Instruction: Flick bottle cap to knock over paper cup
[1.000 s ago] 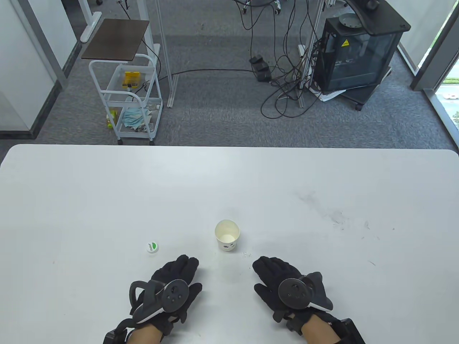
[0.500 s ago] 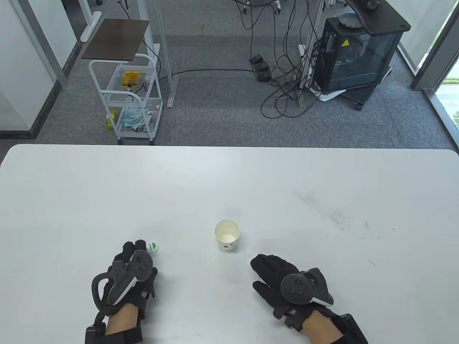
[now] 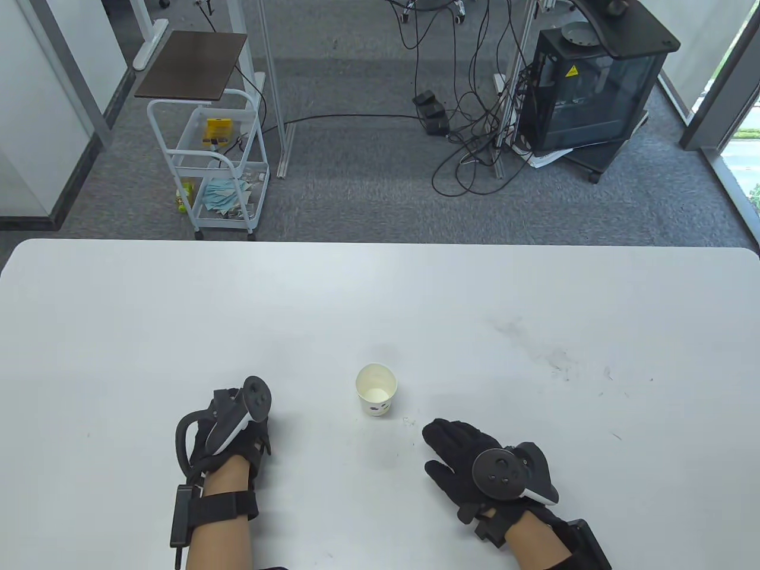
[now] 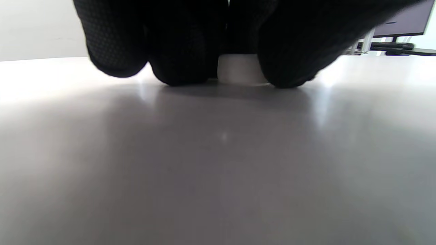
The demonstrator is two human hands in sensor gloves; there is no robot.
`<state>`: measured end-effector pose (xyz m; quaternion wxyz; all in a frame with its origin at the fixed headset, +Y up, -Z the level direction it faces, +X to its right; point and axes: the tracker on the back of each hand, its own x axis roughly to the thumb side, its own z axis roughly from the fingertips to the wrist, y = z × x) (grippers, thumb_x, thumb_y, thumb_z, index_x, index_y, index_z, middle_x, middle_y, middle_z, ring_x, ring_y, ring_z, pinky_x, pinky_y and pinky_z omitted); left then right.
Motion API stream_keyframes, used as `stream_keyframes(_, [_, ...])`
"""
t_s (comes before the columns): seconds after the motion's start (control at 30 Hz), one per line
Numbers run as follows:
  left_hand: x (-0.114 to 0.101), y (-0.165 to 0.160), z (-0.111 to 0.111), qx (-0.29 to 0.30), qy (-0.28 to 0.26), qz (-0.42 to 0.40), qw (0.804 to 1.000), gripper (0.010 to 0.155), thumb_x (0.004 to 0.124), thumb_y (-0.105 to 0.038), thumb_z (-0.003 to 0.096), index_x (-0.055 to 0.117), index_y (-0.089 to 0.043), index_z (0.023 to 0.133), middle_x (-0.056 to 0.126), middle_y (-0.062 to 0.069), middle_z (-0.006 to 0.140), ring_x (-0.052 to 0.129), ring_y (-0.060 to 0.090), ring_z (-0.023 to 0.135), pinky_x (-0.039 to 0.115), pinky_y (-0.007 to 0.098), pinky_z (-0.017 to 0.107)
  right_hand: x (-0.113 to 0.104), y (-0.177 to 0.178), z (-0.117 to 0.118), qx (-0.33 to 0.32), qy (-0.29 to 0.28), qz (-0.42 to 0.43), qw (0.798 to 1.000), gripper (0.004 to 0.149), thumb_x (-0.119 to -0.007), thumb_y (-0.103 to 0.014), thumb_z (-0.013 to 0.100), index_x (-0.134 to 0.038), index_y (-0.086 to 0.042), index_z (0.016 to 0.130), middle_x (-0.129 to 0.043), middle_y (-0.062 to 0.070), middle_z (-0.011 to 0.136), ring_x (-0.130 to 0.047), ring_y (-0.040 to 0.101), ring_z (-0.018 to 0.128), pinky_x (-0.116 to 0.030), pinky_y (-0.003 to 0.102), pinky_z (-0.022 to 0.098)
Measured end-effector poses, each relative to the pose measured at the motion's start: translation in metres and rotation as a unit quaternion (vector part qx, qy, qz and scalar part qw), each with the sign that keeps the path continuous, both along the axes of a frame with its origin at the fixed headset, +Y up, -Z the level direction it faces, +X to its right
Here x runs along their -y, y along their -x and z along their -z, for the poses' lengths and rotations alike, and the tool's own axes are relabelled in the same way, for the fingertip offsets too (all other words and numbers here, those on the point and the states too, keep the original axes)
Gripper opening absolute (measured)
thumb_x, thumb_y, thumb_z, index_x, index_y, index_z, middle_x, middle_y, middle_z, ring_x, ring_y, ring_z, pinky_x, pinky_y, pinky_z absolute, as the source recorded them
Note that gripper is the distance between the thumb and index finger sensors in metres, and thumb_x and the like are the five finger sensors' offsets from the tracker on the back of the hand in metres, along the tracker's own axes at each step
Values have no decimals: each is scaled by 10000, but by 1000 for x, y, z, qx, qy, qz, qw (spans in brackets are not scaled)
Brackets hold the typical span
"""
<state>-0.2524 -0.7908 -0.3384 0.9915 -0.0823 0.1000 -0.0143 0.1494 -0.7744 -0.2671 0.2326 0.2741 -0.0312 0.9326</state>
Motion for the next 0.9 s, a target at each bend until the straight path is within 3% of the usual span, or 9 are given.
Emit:
stream_keyframes(0.2, [-2, -32, -26, 92, -9, -53, 994, 601, 807, -557, 449, 709, -318, 992, 821, 36, 958, 927, 165, 672, 830, 411, 557, -1, -8, 3, 20, -2, 2, 1000, 616, -779, -465, 521, -648, -168, 1045, -709, 155, 1044, -723, 434, 935, -616, 580, 668])
stream_keyframes(0.47, [-8, -123, -74, 236, -7, -75, 969, 621, 811, -558, 447, 682, -322, 1006, 794, 24, 983, 929, 164, 680, 830, 414, 563, 5, -9, 3, 26, 17, 0, 1000, 615, -779, -462, 520, -649, -165, 1043, -712, 157, 1041, -724, 431, 933, -617, 581, 665])
stream_keyframes(0.63, [-8, -159, -76, 252, -5, -60, 966, 624, 817, -540, 448, 671, -319, 1014, 780, 26, 997, 923, 175, 697, 821, 425, 571, 5, -5, 2, 16, 22, 0, 1000, 615, -779, -462, 520, -649, -166, 1044, -709, 156, 1044, -723, 440, 932, -614, 582, 668])
stream_keyframes(0.9, [2, -179, -73, 275, -3, 1, 961, 637, 812, -563, 452, 644, -339, 1024, 760, 10, 1006, 896, 160, 706, 806, 423, 594, 5, 3, -1, -7, 23, -2, 1000, 612, -778, -462, 524, -653, -165, 1044, -712, 161, 1044, -722, 435, 936, -613, 585, 668])
